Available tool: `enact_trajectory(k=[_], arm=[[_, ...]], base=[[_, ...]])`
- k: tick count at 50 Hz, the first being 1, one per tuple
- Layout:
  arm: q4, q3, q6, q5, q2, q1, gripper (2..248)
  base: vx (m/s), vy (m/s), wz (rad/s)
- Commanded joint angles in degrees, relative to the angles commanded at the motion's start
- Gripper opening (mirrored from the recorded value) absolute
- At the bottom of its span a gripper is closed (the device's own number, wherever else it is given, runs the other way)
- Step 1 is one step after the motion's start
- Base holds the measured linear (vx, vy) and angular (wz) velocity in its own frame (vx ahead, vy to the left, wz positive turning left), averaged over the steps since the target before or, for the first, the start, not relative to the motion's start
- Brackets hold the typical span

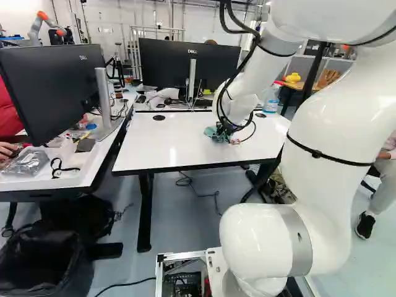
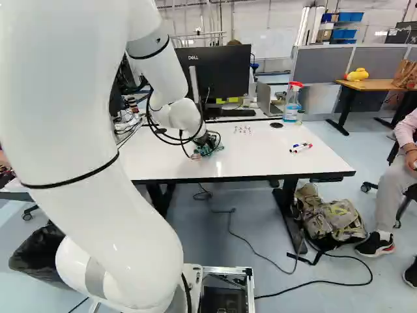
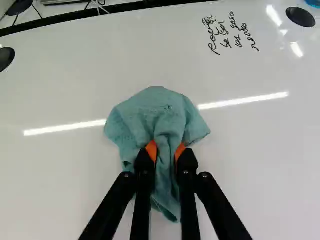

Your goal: Clean the table with the green towel

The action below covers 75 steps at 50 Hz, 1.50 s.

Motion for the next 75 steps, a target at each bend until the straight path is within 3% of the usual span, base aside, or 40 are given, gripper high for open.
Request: enact_trajectory(k=[13, 24, 75], arm=[[0.0, -2.7, 0.0, 0.0, -2.4, 1.7, 58], [0.0, -2.3, 0.0, 0.0, -2.1, 3.6, 58], [0.0, 10.0, 0.0, 0.0, 9.4, 11.2, 58]], base=[[0.000, 0.000, 0.000], [0.000, 0.000, 0.000], [0.000, 0.000, 0.000]])
